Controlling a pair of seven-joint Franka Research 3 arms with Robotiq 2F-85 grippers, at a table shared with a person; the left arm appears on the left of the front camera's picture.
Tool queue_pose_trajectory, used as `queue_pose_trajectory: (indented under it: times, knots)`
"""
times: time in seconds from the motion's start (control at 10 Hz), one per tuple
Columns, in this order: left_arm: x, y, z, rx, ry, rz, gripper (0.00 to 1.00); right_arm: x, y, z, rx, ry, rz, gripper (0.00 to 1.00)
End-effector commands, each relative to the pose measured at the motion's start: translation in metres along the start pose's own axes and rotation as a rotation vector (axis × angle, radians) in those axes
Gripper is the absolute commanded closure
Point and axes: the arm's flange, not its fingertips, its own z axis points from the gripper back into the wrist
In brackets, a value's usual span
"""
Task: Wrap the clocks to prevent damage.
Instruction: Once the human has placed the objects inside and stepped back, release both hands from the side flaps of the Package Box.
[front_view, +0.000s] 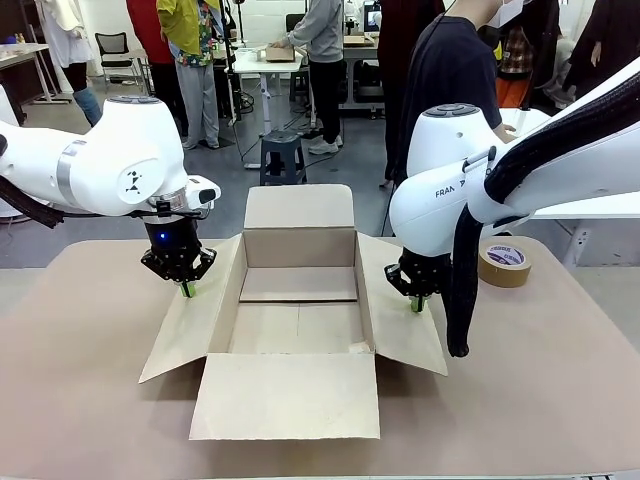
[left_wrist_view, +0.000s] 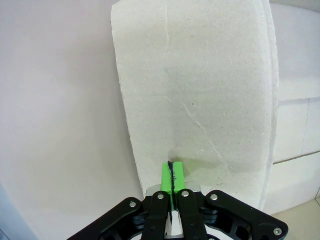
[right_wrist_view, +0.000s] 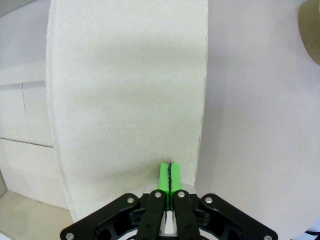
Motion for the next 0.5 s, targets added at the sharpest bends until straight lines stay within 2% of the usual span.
queue_pose_trajectory:
  times: [0.0,0.4]
  knots:
    - [-0.0008,0.0002,-0.0014,0.01,0.0,-0.008,1.0,-0.0001,0.0001,-0.0004,0.0,0.0,0.001,0.99]
    - [-0.0008,0.0002,-0.0014,0.01,0.0,-0.008,1.0,-0.0001,0.0001,-0.0004,0.0,0.0,0.001,0.99]
